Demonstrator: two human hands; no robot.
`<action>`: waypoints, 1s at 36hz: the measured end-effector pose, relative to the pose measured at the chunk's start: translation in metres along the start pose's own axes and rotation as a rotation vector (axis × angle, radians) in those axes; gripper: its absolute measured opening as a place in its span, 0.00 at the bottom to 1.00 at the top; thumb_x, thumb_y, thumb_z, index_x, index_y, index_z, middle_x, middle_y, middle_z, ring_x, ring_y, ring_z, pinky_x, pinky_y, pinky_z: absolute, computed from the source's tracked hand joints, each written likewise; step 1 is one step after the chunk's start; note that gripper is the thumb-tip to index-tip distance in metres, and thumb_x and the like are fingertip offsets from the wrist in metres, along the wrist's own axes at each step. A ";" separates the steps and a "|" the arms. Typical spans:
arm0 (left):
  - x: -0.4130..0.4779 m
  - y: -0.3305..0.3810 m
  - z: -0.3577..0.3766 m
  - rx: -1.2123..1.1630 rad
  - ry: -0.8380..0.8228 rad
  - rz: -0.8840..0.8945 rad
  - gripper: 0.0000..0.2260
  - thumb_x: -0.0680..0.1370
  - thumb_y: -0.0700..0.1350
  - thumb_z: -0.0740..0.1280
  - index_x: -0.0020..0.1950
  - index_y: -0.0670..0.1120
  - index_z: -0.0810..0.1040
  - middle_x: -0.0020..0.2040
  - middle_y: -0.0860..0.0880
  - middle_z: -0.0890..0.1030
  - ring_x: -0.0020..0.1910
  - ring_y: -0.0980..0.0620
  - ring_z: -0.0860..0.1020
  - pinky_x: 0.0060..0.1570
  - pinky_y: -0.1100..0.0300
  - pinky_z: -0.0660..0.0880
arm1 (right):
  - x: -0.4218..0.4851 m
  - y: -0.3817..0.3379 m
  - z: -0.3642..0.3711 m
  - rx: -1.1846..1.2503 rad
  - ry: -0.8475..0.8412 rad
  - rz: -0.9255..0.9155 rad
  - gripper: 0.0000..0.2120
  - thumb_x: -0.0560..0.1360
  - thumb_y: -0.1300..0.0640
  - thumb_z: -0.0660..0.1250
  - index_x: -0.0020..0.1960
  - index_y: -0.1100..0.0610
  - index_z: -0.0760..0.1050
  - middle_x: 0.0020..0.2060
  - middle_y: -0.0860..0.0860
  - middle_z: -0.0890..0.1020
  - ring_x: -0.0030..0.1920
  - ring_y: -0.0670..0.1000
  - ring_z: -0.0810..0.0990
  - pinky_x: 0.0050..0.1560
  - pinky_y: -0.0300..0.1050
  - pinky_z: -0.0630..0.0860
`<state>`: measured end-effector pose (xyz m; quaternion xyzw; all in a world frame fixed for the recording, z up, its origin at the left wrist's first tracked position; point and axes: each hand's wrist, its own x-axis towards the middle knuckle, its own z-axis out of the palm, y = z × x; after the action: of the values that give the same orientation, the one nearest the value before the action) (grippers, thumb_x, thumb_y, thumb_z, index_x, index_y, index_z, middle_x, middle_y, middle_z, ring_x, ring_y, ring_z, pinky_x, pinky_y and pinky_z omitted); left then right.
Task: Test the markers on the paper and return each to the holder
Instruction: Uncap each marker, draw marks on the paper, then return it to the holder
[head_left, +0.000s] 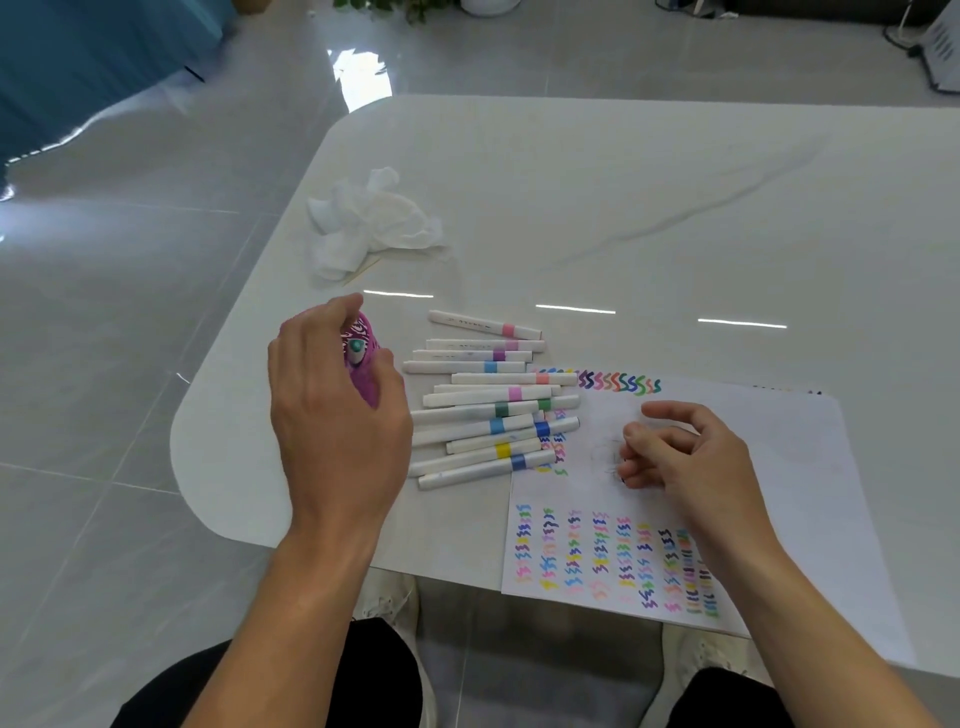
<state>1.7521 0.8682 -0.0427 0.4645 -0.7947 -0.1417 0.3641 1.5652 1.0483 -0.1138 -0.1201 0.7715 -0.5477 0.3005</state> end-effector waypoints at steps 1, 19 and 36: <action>-0.001 0.002 0.000 -0.008 0.016 0.024 0.20 0.78 0.42 0.70 0.69 0.45 0.72 0.63 0.46 0.76 0.61 0.52 0.72 0.57 0.77 0.65 | 0.000 0.000 0.000 -0.004 0.002 -0.001 0.12 0.80 0.58 0.72 0.62 0.54 0.77 0.38 0.51 0.88 0.37 0.51 0.87 0.42 0.45 0.83; -0.054 0.017 0.035 0.146 -0.665 0.244 0.12 0.79 0.48 0.69 0.62 0.57 0.80 0.59 0.57 0.77 0.58 0.56 0.75 0.51 0.64 0.73 | -0.007 -0.004 -0.003 -0.008 0.005 -0.026 0.06 0.80 0.60 0.72 0.56 0.54 0.80 0.37 0.51 0.88 0.35 0.51 0.86 0.39 0.42 0.82; -0.055 0.023 0.053 0.218 -0.705 0.333 0.07 0.74 0.50 0.76 0.51 0.53 0.83 0.49 0.56 0.80 0.49 0.55 0.76 0.44 0.62 0.75 | -0.007 0.001 -0.005 -0.069 -0.019 -0.019 0.03 0.80 0.59 0.72 0.53 0.55 0.81 0.37 0.51 0.87 0.35 0.48 0.86 0.39 0.38 0.83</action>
<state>1.7166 0.9203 -0.0913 0.2884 -0.9456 -0.1463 0.0361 1.5677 1.0565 -0.1110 -0.1432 0.7857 -0.5226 0.2983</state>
